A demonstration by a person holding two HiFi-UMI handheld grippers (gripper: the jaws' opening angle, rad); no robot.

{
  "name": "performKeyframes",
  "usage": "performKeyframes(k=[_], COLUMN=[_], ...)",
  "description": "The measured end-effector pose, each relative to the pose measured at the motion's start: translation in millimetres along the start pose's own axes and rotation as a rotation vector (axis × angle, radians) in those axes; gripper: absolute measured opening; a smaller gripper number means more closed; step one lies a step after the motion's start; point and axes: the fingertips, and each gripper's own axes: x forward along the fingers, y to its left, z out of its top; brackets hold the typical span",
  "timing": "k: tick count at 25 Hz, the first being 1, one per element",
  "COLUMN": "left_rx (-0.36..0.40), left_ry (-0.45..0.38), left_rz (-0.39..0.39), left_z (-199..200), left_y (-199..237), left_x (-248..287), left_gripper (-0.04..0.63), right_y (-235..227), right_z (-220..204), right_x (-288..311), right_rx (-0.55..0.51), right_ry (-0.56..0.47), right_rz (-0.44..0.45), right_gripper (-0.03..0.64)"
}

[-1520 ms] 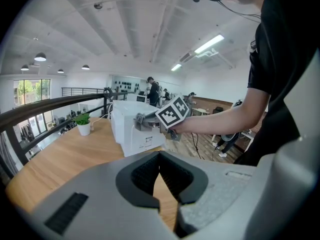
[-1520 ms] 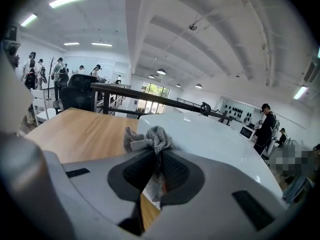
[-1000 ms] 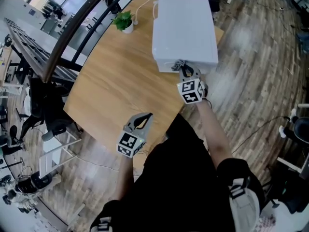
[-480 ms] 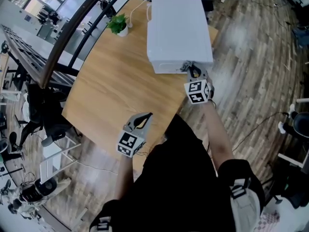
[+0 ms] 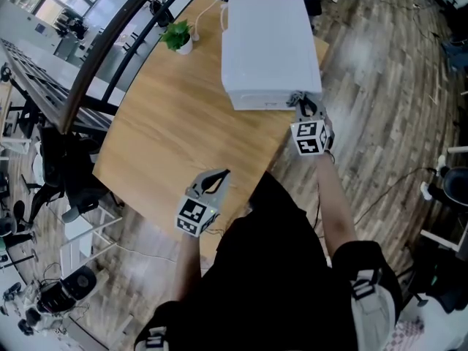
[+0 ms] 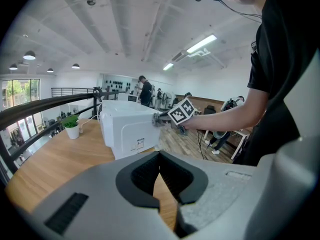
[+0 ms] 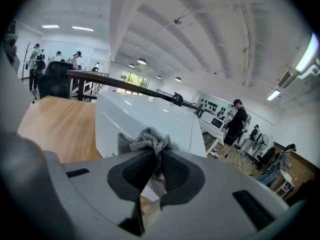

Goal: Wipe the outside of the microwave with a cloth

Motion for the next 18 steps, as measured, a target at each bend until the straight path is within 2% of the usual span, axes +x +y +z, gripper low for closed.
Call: performKeyframes(k=[18], left_rx=[-0.002], left_ry=[0.006], left_rz=[-0.014], left_z=[0], left_y=[-2], left_x=[5], left_gripper=[0.0], right_y=[-45], right_z=[-41], right_x=[-4], right_rx=[0.059], right_ry=[0.077], right_rz=[-0.089], right_gripper=[0.038])
